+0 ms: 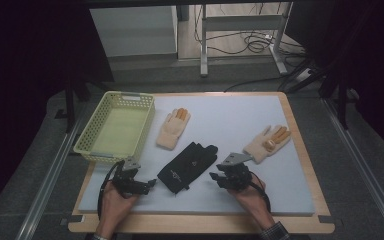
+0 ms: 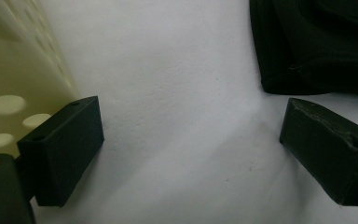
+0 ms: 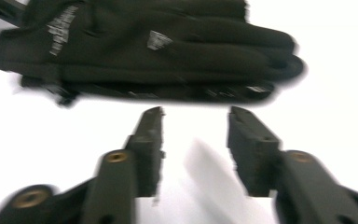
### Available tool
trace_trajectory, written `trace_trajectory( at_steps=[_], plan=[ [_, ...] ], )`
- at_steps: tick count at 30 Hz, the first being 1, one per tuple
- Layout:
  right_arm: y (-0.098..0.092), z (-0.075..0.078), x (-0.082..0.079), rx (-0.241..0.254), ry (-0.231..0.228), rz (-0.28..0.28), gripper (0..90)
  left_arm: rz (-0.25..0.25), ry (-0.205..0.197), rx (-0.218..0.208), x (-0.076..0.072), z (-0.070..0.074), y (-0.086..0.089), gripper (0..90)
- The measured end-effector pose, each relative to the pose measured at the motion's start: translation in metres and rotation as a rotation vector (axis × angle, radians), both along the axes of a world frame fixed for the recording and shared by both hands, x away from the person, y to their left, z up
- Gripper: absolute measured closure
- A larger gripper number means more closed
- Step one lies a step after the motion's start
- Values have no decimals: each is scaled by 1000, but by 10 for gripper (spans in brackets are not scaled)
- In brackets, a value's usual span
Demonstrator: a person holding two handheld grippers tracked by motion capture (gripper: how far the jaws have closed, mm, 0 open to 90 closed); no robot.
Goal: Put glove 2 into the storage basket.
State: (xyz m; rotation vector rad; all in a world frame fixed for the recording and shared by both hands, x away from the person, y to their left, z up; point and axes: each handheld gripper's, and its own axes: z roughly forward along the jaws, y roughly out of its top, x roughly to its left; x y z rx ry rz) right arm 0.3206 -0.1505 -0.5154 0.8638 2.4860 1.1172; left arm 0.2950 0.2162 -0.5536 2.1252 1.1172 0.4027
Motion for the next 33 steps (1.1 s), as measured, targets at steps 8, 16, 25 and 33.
trace_trajectory(
  at_steps=[8,16,25,33],
  plan=[
    [-37,-2,8,-26,-5,-68,233,0,0,-2,0,0,0,59],
    [-55,-12,14,-99,3,-113,82,-2,3,-4,0,0,0,55],
    [-57,-20,15,-72,21,-113,52,0,5,-7,0,0,0,56],
    [-58,-20,15,-70,20,-114,53,-23,20,-21,-3,6,-1,51]
  ],
)
